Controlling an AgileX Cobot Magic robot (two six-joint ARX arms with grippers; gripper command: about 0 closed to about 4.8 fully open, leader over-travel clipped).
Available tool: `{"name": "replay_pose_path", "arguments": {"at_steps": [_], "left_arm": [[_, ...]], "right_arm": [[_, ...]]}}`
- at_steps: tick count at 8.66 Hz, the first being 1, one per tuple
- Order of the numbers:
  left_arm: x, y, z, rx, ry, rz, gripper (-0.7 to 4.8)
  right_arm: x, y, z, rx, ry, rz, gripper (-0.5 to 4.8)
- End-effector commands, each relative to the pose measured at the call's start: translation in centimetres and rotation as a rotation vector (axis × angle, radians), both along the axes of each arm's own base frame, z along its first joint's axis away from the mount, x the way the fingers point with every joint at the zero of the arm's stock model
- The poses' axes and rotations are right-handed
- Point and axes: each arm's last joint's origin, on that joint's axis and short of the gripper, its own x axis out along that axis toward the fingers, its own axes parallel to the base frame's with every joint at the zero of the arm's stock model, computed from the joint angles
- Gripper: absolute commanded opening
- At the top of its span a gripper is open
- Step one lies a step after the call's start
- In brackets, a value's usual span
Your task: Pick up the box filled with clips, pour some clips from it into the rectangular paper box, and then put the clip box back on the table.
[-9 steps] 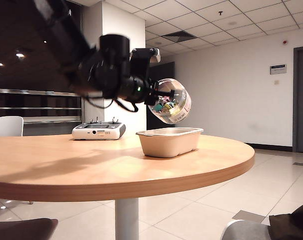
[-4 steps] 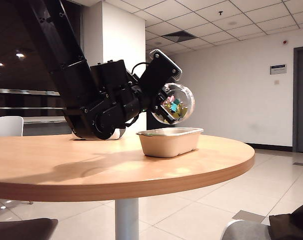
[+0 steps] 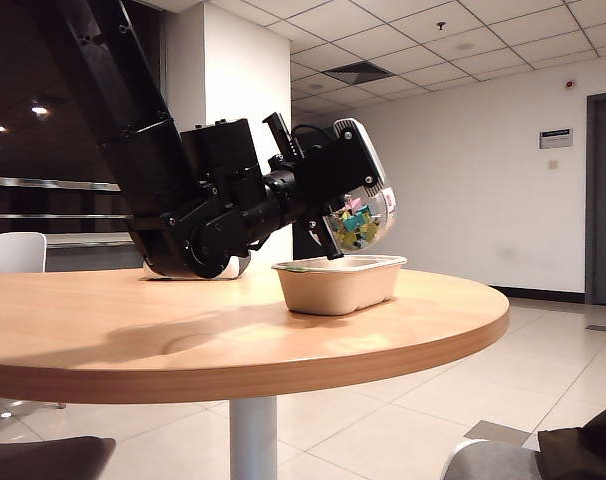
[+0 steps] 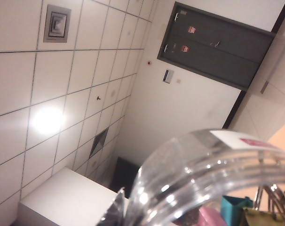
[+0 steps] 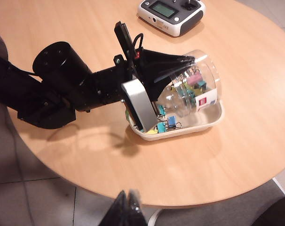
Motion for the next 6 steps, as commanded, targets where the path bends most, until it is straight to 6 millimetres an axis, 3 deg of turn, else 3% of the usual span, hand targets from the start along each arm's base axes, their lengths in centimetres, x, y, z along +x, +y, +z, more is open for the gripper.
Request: {"name": "replay_pose_path", "arguments": {"at_steps": [1, 2, 3, 4, 6], "left_arm": [[0.4, 1.1, 2.5, -0.004, -0.066, -0.002, -0.06], [0.3, 1.3, 3.0, -0.146, 0.016, -0.058, -0.06], [0.7, 1.7, 2.7, -0.139, 0.041, -0.05, -0.06], [0.8, 2.3, 2.9, -0.398, 0.242, -0.21, -0.06], [1.0, 2.2, 2.5, -0.505, 0.381, -0.282, -0.06]], "right_arm": [[0.1, 0.1, -0.6, -0.001, 0.001, 0.005, -0.01], [0.1, 0.1, -0.6, -0.001, 0.001, 0.004, -0.01], [0.1, 0.1, -0.6, -0.002, 0.002, 0.004, -0.01], [0.1, 0.1, -0.6, -0.001, 0.002, 0.004, -0.01], [0.1, 0.1, -0.6, -0.001, 0.002, 0.004, -0.01]]}}
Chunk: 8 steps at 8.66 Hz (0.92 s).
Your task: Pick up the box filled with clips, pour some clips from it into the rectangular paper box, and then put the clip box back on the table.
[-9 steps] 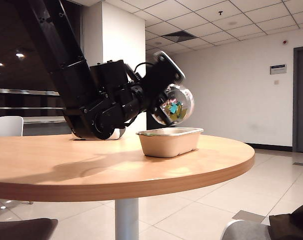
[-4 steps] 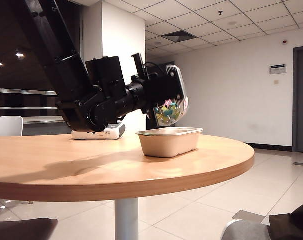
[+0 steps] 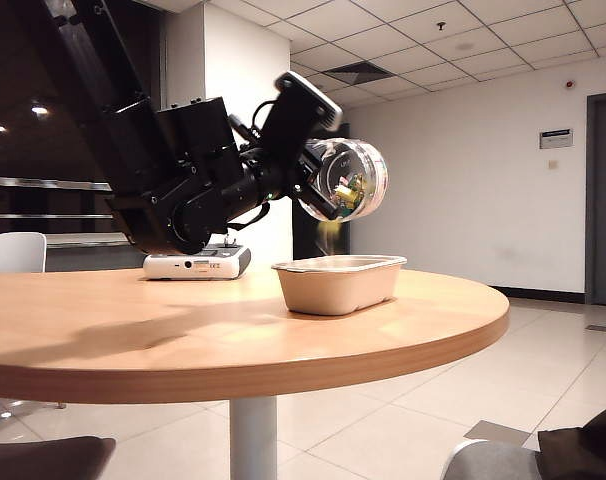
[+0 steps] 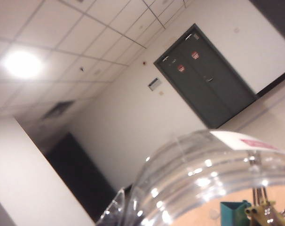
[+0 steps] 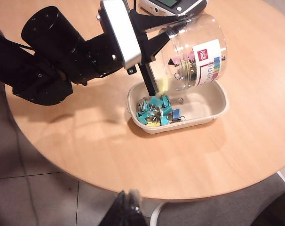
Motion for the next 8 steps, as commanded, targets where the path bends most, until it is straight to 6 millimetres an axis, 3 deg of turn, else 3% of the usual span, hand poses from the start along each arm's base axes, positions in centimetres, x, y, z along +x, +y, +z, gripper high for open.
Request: {"name": "replay_pose_path", "arguments": {"at_steps": [1, 6, 8], "left_arm": [[0.21, -0.11, -0.27, -0.095, 0.139, -0.072, -0.06], [1.0, 0.25, -0.77, -0.208, 0.379, 0.025, -0.06], [0.92, 0.5, -0.21, -0.262, 0.379, -0.088, -0.06]], "right_arm": [[-0.04, 0.02, 0.24, 0.006, -0.022, 0.004, -0.01], [-0.03, 0.02, 0.22, 0.005, -0.021, 0.004, -0.01], [-0.03, 0.02, 0.22, 0.005, -0.021, 0.004, -0.01]]}}
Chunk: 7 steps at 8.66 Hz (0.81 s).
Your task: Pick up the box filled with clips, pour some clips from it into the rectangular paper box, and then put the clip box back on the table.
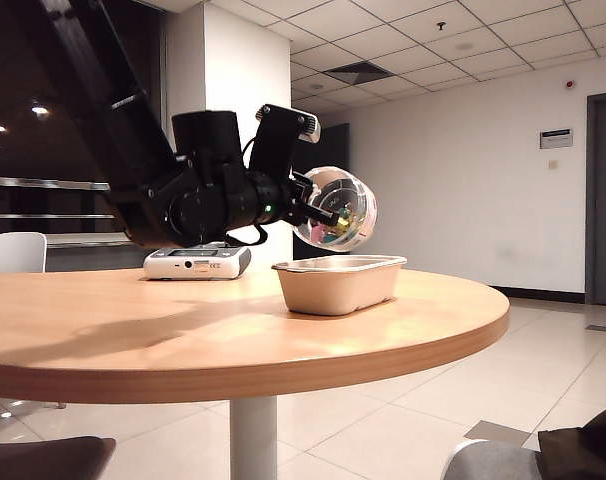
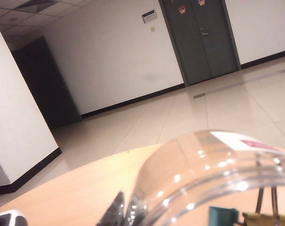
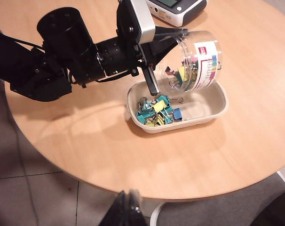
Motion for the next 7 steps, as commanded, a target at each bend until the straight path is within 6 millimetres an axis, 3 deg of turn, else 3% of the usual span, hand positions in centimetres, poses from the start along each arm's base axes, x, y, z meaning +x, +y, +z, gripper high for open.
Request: {"name": "replay_pose_path", "arguments": {"at_steps": [1, 2, 3, 4, 7], "left_arm": [[-0.46, 0.2, 1.91, -0.04, -0.167, -0.082, -0.06], [-0.58, 0.15, 2.12, 0.162, -0.327, 0.008, -0.06], [-0.55, 0.05, 1.91, 0.469, -0.509, 0.105, -0.06], [-0.71, -0.12, 1.92, 0.661, -0.684, 0.101, -0.06], [-0.97, -0.41, 1.81, 0.728, -0.801, 0.006, -0.06]], "right_arm": [[-0.03, 0.02, 0.2, 0.005, -0.021, 0.004, -0.01], [-0.03, 0.02, 0.19, 0.005, -0.02, 0.004, -0.01], [-0.03, 0.02, 0.19, 0.005, -0.02, 0.004, -0.01], [-0.03, 0.02, 0.19, 0.005, -0.02, 0.004, -0.01], [-0.05, 0.01, 0.04, 0.003, -0.011, 0.004, -0.01]]}}
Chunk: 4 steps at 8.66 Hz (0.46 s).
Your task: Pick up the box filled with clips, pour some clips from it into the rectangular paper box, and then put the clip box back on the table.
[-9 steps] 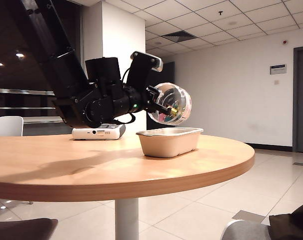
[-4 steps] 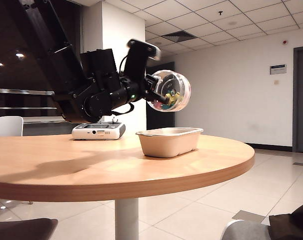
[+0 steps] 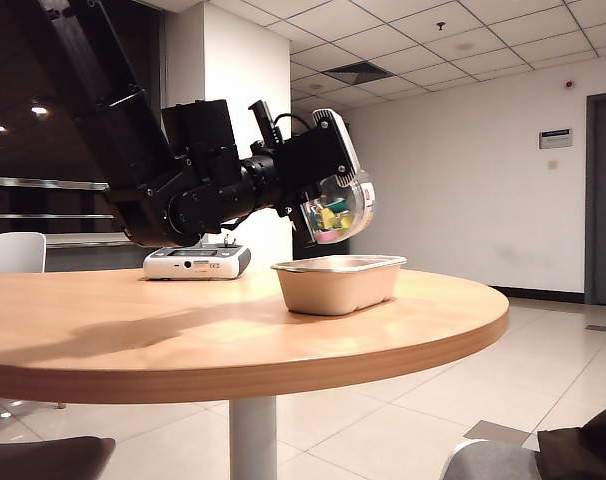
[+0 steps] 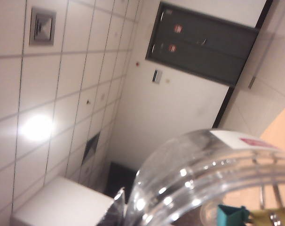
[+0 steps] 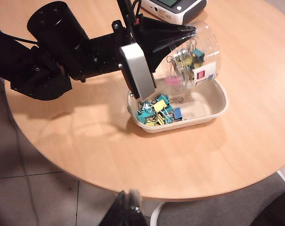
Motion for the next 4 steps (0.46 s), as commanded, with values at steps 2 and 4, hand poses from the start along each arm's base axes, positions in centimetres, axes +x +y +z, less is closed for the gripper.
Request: {"name": "replay_pose_path", "arguments": {"at_steps": [2, 4], "left_arm": [[-0.2, -0.2, 0.6, 0.008, -0.011, -0.102, -0.06], [0.2, 0.6, 3.6, -0.434, 0.563, 0.027, -0.06]], "right_arm": [[-0.1, 0.0, -0.2, 0.001, -0.003, 0.004, -0.01], [0.0, 0.0, -0.2, 0.006, -0.005, 0.005, -0.01]]}}
